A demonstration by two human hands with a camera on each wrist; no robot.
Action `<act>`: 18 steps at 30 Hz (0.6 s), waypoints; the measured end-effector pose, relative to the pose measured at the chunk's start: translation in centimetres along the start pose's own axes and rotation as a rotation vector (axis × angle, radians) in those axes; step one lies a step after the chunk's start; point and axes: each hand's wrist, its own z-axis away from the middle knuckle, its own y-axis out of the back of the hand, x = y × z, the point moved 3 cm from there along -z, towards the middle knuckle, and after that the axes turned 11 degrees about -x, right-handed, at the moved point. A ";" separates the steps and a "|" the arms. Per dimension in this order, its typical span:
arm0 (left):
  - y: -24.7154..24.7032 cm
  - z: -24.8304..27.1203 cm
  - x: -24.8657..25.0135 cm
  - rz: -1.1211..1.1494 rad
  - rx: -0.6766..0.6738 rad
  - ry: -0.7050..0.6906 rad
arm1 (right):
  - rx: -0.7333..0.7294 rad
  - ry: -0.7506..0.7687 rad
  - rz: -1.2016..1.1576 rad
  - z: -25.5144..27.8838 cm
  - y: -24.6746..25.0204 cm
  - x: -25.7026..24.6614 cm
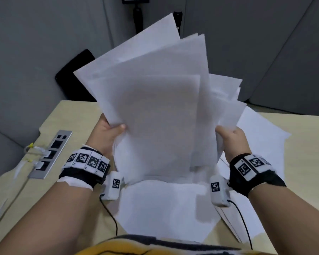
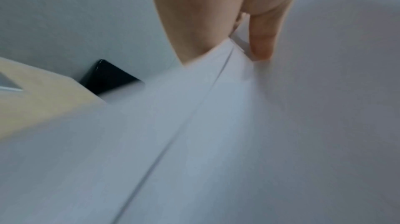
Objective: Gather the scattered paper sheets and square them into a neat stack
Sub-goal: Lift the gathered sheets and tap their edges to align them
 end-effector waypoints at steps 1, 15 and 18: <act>0.0 -0.2 0.5 0.007 -0.008 -0.024 | 0.006 0.030 0.010 0.4 -0.1 -1.0; 1.2 0.6 -1.0 -0.031 -0.027 0.086 | -0.179 0.080 0.122 2.1 -1.1 -2.0; 1.0 0.4 -1.2 -0.067 0.007 0.124 | -0.230 0.086 0.111 2.4 -1.8 -2.0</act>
